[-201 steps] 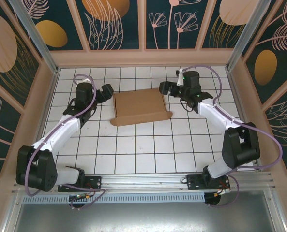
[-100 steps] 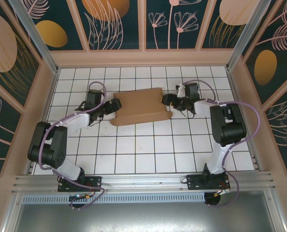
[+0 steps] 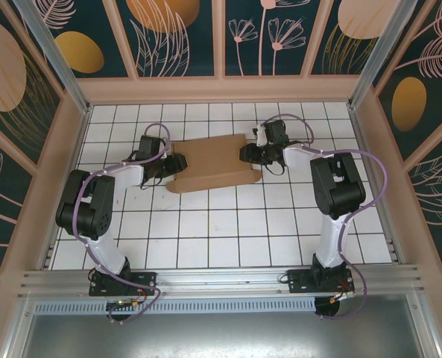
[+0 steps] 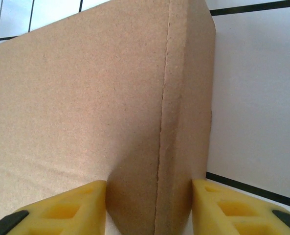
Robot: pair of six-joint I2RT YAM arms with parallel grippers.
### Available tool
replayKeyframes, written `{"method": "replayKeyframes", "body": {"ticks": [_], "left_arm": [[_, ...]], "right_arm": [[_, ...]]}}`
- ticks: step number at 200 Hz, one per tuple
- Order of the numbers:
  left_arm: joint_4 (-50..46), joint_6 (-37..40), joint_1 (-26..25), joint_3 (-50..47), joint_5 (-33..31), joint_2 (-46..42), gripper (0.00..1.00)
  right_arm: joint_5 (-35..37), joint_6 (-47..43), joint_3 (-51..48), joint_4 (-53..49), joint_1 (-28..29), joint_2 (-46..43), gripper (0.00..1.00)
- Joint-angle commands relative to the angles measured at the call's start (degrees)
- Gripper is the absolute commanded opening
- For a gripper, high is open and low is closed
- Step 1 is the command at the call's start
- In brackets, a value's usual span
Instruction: Fold the paper box
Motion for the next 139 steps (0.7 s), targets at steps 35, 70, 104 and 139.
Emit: {"method": "replayKeyframes", "body": {"ticks": [35,70,104,139], "left_arm": [[-1.79,5.18,1.46,0.66,4.82,4.01,0.44],[-2.27,9.04,1.44,1.73,9.62,5.31,0.42],[-2.72,14.15,2.41,1.68,15.67,6.42,0.43],[-1.61,14.50,6.09,1.56,21.07,9.32,0.42]], "right_arm": [[0.18,-1.14,-7.55,-8.95,0.63,-0.58,0.47],[-7.84,-0.22,-9.18,-2.97,-1.19,-6.92,0.66],[-14.88,7.24,-12.99,7.89,-6.88,-11.02,0.83],[-20.82,9.08,-15.74,12.43,-10.70,-9.90,0.82]]}}
